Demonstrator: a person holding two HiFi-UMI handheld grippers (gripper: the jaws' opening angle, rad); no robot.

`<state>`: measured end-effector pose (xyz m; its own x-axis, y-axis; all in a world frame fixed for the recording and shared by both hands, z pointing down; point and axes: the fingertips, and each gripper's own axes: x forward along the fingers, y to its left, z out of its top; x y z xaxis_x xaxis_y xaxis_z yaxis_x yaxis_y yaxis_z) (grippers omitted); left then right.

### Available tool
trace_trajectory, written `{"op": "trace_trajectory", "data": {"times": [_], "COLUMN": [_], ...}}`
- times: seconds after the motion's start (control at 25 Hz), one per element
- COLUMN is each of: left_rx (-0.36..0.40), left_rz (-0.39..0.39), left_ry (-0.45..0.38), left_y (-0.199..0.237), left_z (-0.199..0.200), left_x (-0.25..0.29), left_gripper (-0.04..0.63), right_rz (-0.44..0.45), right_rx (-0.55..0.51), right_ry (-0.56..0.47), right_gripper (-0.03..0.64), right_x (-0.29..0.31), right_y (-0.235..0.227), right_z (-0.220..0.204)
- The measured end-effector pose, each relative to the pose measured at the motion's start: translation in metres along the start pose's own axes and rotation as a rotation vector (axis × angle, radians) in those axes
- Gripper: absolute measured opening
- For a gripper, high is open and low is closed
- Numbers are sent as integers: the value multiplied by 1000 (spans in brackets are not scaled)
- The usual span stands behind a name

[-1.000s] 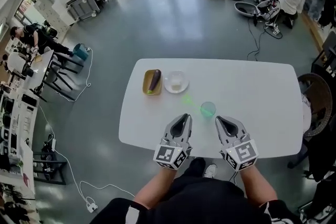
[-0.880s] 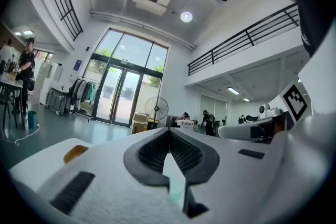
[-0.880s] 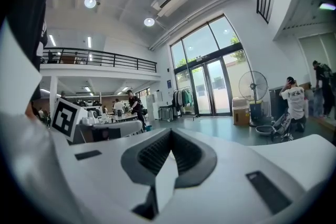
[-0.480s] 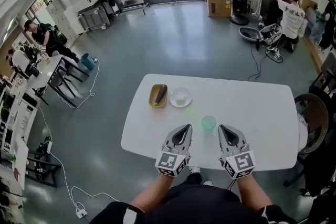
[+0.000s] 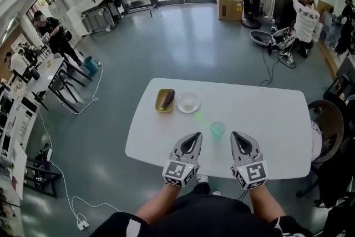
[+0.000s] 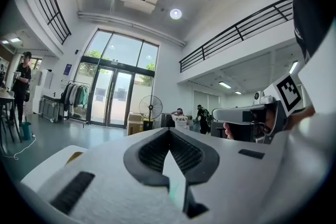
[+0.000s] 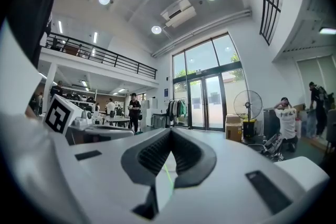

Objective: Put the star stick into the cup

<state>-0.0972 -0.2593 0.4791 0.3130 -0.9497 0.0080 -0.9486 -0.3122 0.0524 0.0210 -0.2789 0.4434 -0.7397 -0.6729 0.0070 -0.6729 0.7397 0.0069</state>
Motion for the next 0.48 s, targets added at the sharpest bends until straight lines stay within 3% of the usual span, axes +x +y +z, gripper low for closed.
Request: {"op": "trace_trajectory", "data": {"times": [0.48], "left_rx": [-12], "left_rz": [-16], "left_ry": [17], "left_y": [-8], "left_z": [0], "left_x": [3], "left_gripper": [11], "right_rz": [-17], "right_rx": [-6], "right_ry": [14], "right_gripper": [3], "right_x": [-7], "right_y": [-5], "right_z": [1]}}
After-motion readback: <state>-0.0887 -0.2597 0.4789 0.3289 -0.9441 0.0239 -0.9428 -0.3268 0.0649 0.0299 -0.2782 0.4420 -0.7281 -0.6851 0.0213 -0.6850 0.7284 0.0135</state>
